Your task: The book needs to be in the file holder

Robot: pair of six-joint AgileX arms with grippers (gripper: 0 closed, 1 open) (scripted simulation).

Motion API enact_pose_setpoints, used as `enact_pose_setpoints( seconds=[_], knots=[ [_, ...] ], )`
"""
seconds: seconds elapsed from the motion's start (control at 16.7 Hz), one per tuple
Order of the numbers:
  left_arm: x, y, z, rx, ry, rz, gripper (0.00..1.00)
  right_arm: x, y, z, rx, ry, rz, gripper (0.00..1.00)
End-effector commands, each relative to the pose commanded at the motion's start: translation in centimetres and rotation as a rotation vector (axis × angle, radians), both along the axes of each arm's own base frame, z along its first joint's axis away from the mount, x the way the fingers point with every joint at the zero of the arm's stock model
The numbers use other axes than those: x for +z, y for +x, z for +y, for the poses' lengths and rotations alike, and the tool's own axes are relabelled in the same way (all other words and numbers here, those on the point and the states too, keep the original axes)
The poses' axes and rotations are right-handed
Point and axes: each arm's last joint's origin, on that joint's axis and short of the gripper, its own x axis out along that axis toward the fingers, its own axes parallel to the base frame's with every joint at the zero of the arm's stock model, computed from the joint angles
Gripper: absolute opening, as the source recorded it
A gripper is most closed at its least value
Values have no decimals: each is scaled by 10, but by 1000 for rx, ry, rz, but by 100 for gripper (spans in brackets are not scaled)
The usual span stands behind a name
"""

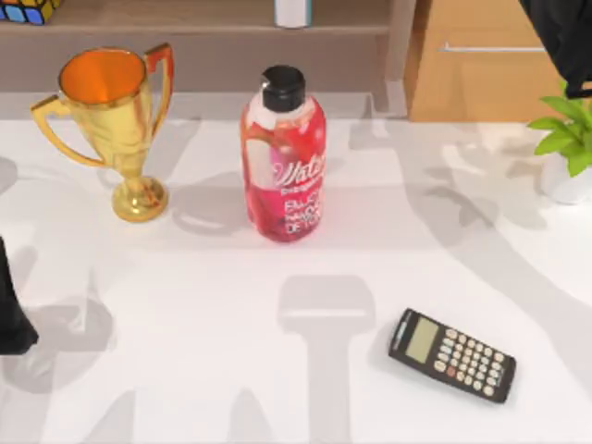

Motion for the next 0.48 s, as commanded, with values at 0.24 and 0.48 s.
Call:
enact_pose_setpoints(
  seconds=[0.24,0.48],
  knots=[
    [0,0,0,0,0,0,100,-44,67,90,-24,-41,35,100],
    [0,0,0,0,0,0,100,-99,104,145,-65,-81,51,100]
  ],
)
